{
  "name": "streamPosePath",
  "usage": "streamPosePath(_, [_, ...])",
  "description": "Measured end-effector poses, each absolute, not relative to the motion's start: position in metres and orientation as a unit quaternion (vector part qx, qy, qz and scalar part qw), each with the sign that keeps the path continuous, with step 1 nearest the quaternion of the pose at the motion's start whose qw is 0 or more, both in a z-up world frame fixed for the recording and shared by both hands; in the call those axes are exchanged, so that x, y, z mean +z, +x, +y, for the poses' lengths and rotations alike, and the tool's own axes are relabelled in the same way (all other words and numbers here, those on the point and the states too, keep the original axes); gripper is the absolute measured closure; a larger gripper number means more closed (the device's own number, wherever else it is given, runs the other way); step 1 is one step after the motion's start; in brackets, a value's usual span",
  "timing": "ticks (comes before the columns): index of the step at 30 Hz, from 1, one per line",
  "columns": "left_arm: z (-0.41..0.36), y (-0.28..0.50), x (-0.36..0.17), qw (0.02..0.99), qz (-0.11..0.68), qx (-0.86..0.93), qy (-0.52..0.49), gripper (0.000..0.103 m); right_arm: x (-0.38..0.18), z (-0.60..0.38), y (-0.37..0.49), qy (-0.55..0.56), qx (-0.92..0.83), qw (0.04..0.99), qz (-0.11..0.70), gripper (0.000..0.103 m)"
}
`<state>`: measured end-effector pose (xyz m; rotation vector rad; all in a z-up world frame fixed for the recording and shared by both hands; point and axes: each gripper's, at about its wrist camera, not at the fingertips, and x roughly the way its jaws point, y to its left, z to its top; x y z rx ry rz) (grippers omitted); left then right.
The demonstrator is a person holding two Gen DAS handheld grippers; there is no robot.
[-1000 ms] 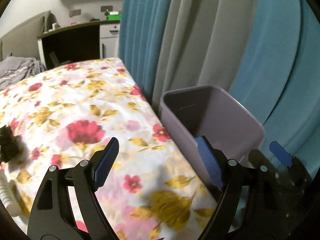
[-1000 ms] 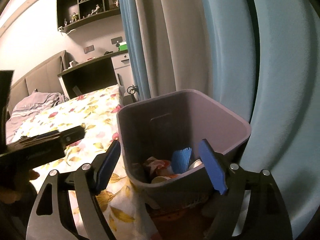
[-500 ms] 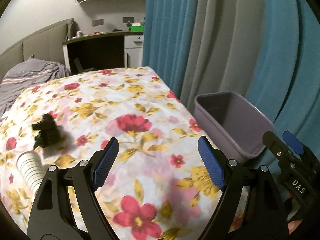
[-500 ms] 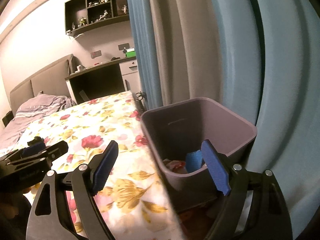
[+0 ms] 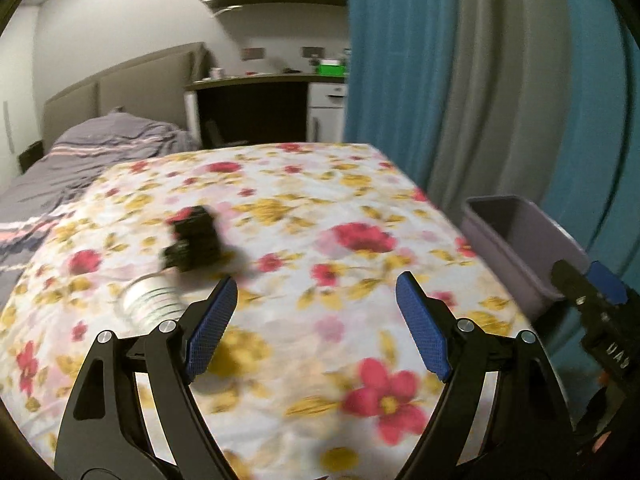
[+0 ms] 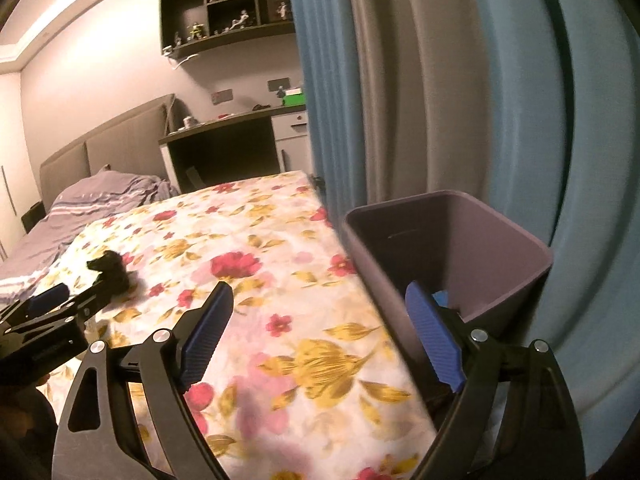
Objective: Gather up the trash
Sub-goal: 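Move both open tools back over the bed toward the remaining trash, then grasp the checkered paper cup with the left tool while the right tool grasps the black bag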
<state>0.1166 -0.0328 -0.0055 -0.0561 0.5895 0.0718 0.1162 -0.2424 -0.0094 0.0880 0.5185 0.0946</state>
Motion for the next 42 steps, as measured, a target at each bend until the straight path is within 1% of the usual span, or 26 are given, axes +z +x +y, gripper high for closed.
streamPosePath(5, [0.01, 0.099, -0.015, 0.95, 0.293, 0.104, -0.03, 0.023, -0.012, -0.22, 0.118, 0.036, 0.068, 0.962, 0.261, 0.018])
streamPosePath(11, [0.062, 0.1, -0.033, 0.931, 0.327, 0.137, -0.083, 0.023, -0.016, -0.187, 0.122, 0.027, 0.097, 0.958, 0.269, 0.018])
streamPosePath(22, [0.089, 0.127, -0.055, 0.913, 0.359, 0.117, -0.152, 0.023, -0.013, -0.134, 0.13, 0.005, 0.145, 0.951, 0.271, 0.018])
streamPosePath(25, [0.097, 0.133, -0.062, 0.907, 0.369, 0.1, -0.178, 0.028, -0.013, -0.121, 0.134, -0.002, 0.157, 0.949, 0.274, 0.018])
streamPosePath(26, [0.1, 0.134, -0.064, 0.905, 0.372, 0.096, -0.185, 0.033, -0.013, -0.116, 0.136, -0.006, 0.16, 0.948, 0.275, 0.018])
streamPosePath(28, [0.104, 0.136, -0.068, 0.902, 0.374, 0.082, -0.199, 0.035, -0.014, -0.107, 0.139, -0.011, 0.167, 0.946, 0.277, 0.018])
streamPosePath(32, [0.109, 0.135, -0.068, 0.906, 0.366, 0.072, -0.201, 0.044, -0.016, -0.092, 0.146, -0.015, 0.179, 0.941, 0.286, 0.018])
streamPosePath(37, [0.126, 0.126, -0.06, 0.913, 0.345, 0.08, -0.204, 0.046, -0.021, -0.075, 0.157, -0.019, 0.193, 0.934, 0.301, 0.018])
streamPosePath(42, [0.15, 0.118, -0.047, 0.921, 0.321, 0.123, -0.181, 0.046, -0.023, -0.049, 0.17, -0.025, 0.209, 0.927, 0.312, 0.018])
